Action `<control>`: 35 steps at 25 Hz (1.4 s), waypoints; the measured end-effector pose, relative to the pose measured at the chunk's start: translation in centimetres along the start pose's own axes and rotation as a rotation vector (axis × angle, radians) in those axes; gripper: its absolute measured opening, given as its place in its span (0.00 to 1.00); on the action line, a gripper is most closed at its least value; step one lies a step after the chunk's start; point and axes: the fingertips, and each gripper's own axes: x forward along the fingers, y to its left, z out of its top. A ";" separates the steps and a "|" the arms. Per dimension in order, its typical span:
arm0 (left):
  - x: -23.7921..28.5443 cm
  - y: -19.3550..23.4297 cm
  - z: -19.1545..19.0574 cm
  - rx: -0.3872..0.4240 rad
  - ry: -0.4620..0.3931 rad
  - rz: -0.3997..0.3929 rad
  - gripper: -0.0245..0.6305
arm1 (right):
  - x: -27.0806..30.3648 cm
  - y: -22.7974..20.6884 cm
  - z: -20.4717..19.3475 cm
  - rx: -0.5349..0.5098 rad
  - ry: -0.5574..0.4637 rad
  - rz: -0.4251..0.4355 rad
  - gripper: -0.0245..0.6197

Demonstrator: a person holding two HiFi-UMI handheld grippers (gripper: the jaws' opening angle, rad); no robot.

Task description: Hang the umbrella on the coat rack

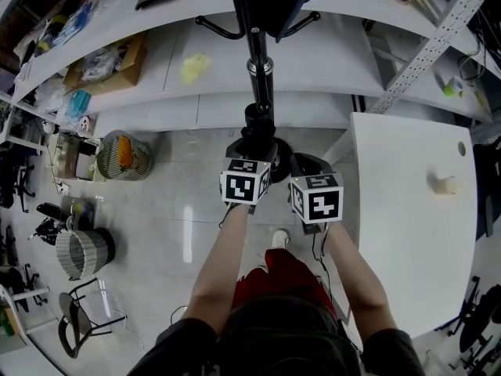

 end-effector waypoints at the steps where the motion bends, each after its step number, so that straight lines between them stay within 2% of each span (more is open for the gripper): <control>1: 0.0 0.1 0.0 -0.002 0.000 0.005 0.40 | -0.1 0.0 -0.1 0.000 0.001 -0.001 0.07; 11: -0.7 1.2 -0.3 -0.027 -0.008 0.044 0.43 | -0.4 0.3 -0.9 0.000 0.013 -0.013 0.07; 23: -4.6 2.0 0.6 -0.065 -0.108 0.047 0.42 | -1.3 1.7 -0.6 0.001 -0.020 -0.025 0.07; 35: -8.2 1.9 0.7 -0.075 -0.150 0.036 0.14 | -2.7 3.9 0.0 -0.009 -0.059 -0.018 0.07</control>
